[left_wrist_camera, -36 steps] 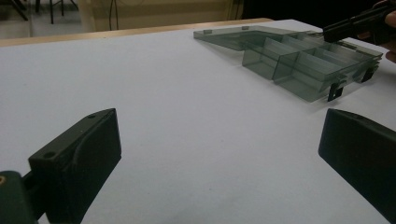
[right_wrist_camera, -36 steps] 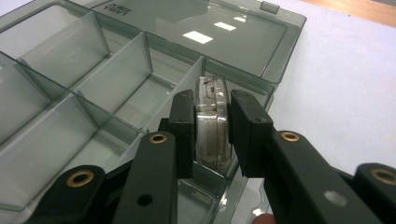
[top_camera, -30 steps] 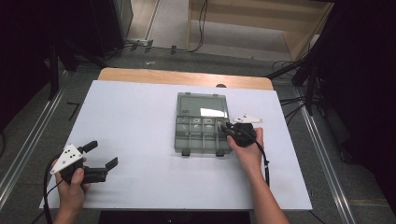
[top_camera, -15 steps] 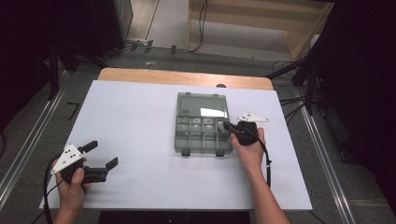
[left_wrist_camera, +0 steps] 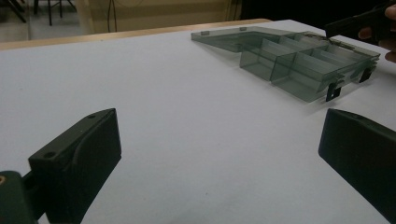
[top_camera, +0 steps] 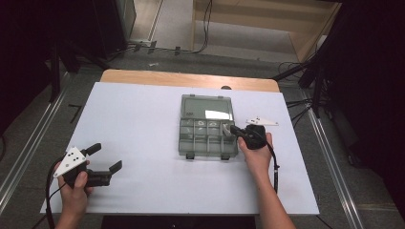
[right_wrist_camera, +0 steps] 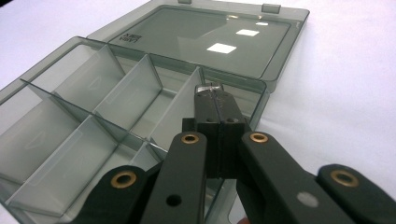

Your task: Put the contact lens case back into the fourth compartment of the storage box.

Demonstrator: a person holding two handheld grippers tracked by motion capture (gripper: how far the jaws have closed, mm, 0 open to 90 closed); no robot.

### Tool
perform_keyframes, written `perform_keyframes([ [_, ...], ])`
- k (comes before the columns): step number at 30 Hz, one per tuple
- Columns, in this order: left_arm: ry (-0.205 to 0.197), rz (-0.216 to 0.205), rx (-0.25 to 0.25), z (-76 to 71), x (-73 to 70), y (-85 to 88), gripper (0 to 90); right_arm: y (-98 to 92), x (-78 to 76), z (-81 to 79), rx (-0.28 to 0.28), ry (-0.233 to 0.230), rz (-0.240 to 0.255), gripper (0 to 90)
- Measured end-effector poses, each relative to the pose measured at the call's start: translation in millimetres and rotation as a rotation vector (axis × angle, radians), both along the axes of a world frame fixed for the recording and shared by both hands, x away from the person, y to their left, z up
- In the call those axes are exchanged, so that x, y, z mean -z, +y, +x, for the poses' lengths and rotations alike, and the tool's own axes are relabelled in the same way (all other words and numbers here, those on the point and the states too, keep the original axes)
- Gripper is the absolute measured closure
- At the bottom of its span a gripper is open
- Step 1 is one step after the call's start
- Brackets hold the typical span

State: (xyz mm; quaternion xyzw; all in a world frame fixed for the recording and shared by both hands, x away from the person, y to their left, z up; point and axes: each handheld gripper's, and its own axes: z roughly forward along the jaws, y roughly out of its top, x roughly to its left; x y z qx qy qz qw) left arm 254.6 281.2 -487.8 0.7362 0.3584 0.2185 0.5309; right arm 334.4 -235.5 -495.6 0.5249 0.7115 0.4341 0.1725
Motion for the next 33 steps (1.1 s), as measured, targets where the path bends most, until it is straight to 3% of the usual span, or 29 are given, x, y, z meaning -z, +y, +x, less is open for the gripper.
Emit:
perform_keyframes([
  [2,-0.003,0.004,0.008,0.0,-1.9,-3.2,0.0,-2.6,0.1,-1.6,0.003,-0.012,0.004,86.3],
  [3,-0.009,0.010,0.010,0.1,-3.0,-5.4,0.0,-4.7,-0.6,-3.0,0.001,-0.019,0.016,78.0],
  [5,-0.013,0.010,0.012,0.5,-4.7,-8.2,0.0,-8.2,-2.5,-5.2,-0.006,-0.032,0.037,70.3],
  [12,-0.018,0.014,0.032,4.6,-12.4,-22.7,0.0,-12.8,-8.0,-8.6,-0.022,-0.067,0.045,41.2],
  [15,-0.016,0.011,0.039,7.1,-14.7,-29.5,0.0,-13.3,-10.1,-8.9,-0.027,-0.078,0.047,21.6],
  [20,-0.009,0.023,0.076,10.8,-16.3,-43.8,0.0,-15.6,-10.9,-8.5,-0.046,-0.068,0.090,0.0],
  [25,-0.011,0.035,0.105,13.8,-18.5,-55.9,0.0,-17.6,-10.7,-8.6,-0.038,-0.068,0.091,0.0],
  [33,0.009,0.019,0.145,25.8,-21.9,-69.2,0.0,-20.0,-12.2,-10.3,-0.047,-0.078,0.085,0.0],
])
